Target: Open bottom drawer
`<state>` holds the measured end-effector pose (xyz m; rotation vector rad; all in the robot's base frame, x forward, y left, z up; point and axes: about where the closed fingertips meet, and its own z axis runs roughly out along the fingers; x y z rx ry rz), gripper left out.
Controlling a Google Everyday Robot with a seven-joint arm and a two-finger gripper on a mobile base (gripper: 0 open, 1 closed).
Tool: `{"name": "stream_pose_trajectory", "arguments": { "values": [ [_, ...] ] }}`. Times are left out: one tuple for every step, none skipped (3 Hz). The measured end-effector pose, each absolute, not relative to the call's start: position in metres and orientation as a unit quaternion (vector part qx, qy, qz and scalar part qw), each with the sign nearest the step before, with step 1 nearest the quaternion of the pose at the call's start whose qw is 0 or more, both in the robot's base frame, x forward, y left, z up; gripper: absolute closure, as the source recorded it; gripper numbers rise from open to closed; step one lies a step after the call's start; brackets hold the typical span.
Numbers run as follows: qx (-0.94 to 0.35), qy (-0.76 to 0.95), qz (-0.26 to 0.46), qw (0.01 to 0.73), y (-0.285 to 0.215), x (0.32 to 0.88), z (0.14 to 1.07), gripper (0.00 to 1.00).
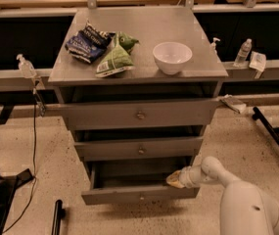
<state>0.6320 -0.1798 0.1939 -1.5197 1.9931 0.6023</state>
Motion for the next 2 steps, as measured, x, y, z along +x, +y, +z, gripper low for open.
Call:
{"name": "stream_pose_trajectory", "arguments": {
  "values": [
    [-0.566, 0.743, 0.224, 0.278, -0.1798, 0.632, 0.194, 1.0],
    [-0.566, 0.743, 0.225, 0.278, -0.1798, 0.632, 0.194, 1.0]
  ]
}}
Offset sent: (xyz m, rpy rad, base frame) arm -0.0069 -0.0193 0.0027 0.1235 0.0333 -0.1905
